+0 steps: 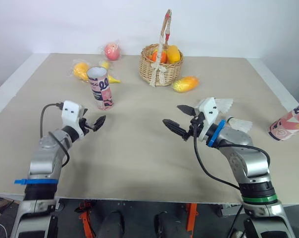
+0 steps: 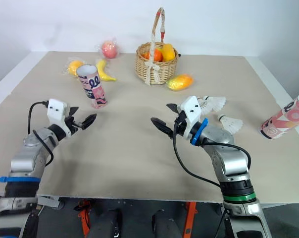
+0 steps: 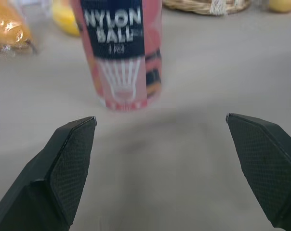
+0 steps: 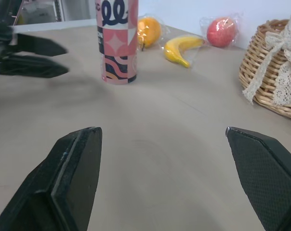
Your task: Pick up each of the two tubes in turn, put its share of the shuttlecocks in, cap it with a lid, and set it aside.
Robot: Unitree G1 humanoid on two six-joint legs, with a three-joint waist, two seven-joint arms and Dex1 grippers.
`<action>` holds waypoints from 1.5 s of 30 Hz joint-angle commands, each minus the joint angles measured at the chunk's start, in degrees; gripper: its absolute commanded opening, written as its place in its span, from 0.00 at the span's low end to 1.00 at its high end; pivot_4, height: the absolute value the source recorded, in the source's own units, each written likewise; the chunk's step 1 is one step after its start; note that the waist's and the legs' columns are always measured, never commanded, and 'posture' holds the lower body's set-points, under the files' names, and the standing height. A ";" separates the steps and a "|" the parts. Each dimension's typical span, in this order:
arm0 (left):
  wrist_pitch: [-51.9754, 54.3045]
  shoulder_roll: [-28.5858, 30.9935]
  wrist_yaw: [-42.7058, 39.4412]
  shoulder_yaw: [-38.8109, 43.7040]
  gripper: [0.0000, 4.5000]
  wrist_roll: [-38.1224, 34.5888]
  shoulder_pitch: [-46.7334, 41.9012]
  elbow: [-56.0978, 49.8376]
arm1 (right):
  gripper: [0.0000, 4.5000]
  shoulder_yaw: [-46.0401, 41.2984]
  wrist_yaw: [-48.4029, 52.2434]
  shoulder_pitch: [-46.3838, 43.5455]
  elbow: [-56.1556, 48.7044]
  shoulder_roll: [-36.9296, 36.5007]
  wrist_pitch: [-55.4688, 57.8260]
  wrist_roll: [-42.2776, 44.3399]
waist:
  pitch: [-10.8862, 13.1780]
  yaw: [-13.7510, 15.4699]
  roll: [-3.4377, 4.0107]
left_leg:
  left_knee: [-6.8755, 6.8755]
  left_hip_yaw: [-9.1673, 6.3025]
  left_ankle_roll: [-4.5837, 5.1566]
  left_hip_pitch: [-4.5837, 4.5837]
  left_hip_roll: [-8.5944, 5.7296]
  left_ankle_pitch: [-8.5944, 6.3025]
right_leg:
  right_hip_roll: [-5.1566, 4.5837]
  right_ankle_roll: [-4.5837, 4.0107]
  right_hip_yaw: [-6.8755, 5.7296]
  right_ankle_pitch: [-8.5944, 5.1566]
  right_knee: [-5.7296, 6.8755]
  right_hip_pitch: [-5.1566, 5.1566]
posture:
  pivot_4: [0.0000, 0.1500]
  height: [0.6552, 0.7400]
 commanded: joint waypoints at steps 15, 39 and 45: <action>-9.93 -1.00 0.03 -2.84 1.00 6.12 -18.60 27.63 | 0.98 -2.64 -3.42 2.74 -8.39 -1.11 1.68 0.03 | 0.01 0.00 -0.03 | 0.01 -0.07 0.00 -0.08 -0.06 0.00 | -0.03 0.00 -0.07 0.00 -0.01 -0.02 | 1.00 1.00; -22.81 -5.18 4.45 -2.37 1.00 8.82 -35.02 56.63 | 0.98 -3.69 -5.60 4.64 -11.10 -1.89 3.24 0.30 | 0.05 0.00 -0.09 | 0.04 -0.19 0.00 -0.30 -0.11 0.00 | -0.05 0.02 -0.19 -0.01 -0.03 -0.13 | 1.00 1.00; -23.72 -5.39 4.93 -1.99 0.94 8.70 -35.44 58.17 | 0.99 -3.69 -5.75 4.70 -11.10 -1.76 3.39 0.35 | 0.05 0.00 -0.09 | 0.04 -0.20 0.00 -0.30 -0.11 0.00 | -0.05 0.02 -0.20 -0.01 -0.02 -0.13 | 1.00 1.00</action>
